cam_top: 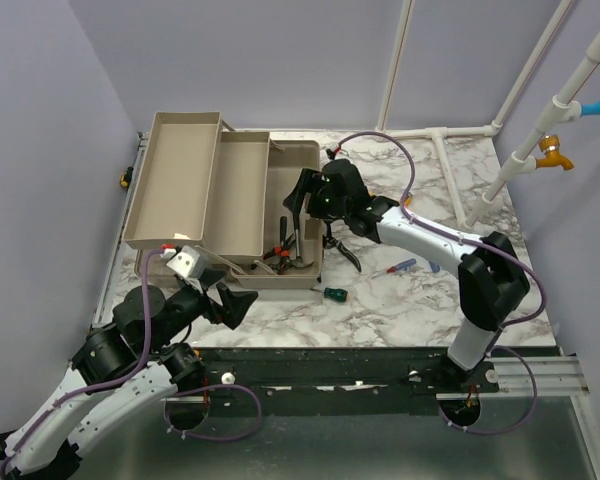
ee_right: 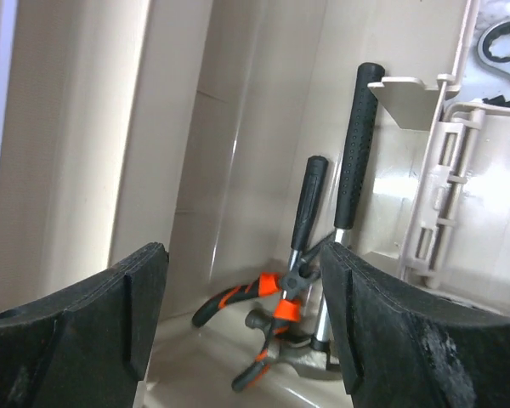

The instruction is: Pack the tool kit

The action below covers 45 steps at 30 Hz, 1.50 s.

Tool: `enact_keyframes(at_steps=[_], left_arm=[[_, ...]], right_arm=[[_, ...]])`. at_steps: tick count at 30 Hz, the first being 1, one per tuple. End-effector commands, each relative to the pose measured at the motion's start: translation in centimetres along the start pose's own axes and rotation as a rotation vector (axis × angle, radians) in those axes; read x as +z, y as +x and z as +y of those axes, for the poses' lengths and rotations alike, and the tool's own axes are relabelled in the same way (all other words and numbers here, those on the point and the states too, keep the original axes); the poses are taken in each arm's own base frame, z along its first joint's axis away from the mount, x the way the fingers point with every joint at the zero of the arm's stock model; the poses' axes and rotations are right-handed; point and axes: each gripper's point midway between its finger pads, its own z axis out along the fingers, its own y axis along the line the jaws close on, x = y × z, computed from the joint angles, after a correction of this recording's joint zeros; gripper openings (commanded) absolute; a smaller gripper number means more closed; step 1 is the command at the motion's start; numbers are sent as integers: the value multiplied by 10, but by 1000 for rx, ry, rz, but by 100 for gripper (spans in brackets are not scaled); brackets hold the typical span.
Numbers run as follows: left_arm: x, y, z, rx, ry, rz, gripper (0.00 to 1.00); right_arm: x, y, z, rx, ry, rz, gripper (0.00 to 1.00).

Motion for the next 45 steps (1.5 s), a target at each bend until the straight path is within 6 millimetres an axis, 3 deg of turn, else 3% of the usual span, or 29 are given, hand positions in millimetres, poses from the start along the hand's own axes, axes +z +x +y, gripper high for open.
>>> enact_keyframes(at_steps=[1,6,11,16,20,28,38,45], left_arm=[[4,5,0,9,0,25,99],[6,6,-1,12,4,33,99],[8,8,-2,12,10,48,99],[8,10,-4,10,15,58,99],[9,11,-4,10,18,65,99],[9,12,-5,9,22,68,99],[10,12,-4,13,16,72,99],[11,12,-3,14,13,71,99]], right_arm=[[-44,-16,5,-145,-25,-31,78],[-87,-17,-44,-197,156,-93,78],[-130,-21,-113,-211,425,-151,75],[-141,-26,-175,-36,407,-96,72],[-125,-34,-201,-21,444,-78,70],[-66,-25,-244,-63,491,110,63],[-27,-51,-251,-149,474,150,64],[2,-29,-266,-168,459,266,56]])
